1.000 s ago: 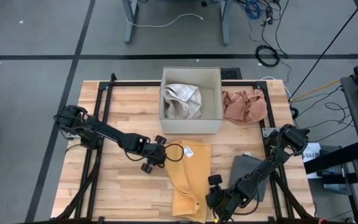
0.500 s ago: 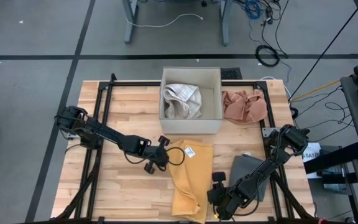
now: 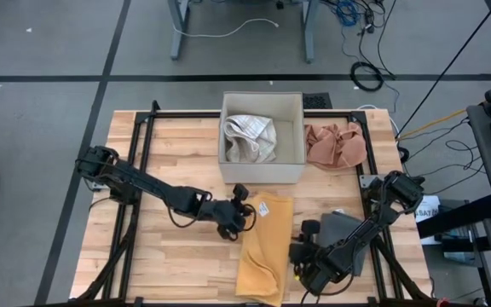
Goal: Fold towel
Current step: Fold the yellow towel
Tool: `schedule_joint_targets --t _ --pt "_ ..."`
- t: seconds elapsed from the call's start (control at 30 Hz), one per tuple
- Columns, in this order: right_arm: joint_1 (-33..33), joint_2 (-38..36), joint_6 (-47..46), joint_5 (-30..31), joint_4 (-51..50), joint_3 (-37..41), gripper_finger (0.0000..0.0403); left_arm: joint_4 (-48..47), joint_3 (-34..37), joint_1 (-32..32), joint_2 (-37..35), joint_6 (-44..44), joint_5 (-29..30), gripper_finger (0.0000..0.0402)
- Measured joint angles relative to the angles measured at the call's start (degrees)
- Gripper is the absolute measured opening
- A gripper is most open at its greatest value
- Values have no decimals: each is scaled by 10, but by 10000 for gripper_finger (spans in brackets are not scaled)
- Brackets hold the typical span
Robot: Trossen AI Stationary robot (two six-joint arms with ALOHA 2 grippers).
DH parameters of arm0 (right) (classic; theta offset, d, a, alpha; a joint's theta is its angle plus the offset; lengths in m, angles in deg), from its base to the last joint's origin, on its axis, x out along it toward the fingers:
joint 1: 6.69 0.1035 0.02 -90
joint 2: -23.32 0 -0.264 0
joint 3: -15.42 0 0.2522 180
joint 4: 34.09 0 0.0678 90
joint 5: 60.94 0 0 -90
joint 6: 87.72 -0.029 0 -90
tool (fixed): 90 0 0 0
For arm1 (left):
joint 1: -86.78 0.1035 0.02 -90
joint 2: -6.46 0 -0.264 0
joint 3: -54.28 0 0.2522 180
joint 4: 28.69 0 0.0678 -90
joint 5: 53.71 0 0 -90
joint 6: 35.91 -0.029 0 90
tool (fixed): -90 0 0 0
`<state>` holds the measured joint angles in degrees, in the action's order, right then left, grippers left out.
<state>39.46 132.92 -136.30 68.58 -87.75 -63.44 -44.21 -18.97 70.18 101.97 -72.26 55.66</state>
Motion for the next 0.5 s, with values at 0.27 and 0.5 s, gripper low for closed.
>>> schedule_joint_targets --t 0.27,0.5 --pt "-16 -3 -60 -1 77 80 109 81 -1 43 17 -2 -40 1" --pt "-23 -3 -61 18 120 105 109 180 -1 69 94 -11 -86 1"
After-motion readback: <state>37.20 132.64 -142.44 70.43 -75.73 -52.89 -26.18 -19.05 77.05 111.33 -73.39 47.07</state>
